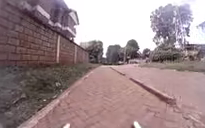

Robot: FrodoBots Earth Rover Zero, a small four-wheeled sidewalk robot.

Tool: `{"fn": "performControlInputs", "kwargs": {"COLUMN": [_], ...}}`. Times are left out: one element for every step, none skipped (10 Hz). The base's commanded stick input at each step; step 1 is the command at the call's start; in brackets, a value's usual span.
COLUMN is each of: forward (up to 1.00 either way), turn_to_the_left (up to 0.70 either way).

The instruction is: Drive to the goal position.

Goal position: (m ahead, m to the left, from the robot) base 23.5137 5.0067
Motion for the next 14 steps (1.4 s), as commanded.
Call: {"fn": "performControlInputs", "kwargs": {"forward": [0.5, 0.5, 0.5, 0.5, 0.5, 0.5, 0.5, 0.5, 0.5, 0.5, 0.5, 0.5, 0.5, 0.5], "turn_to_the_left": [0.0, 0.0, 0.0, 0.0, 0.0, 0.0, 0.0, 0.0, -0.5, -0.5, -0.5, -0.5, -0.39, -0.24]}}
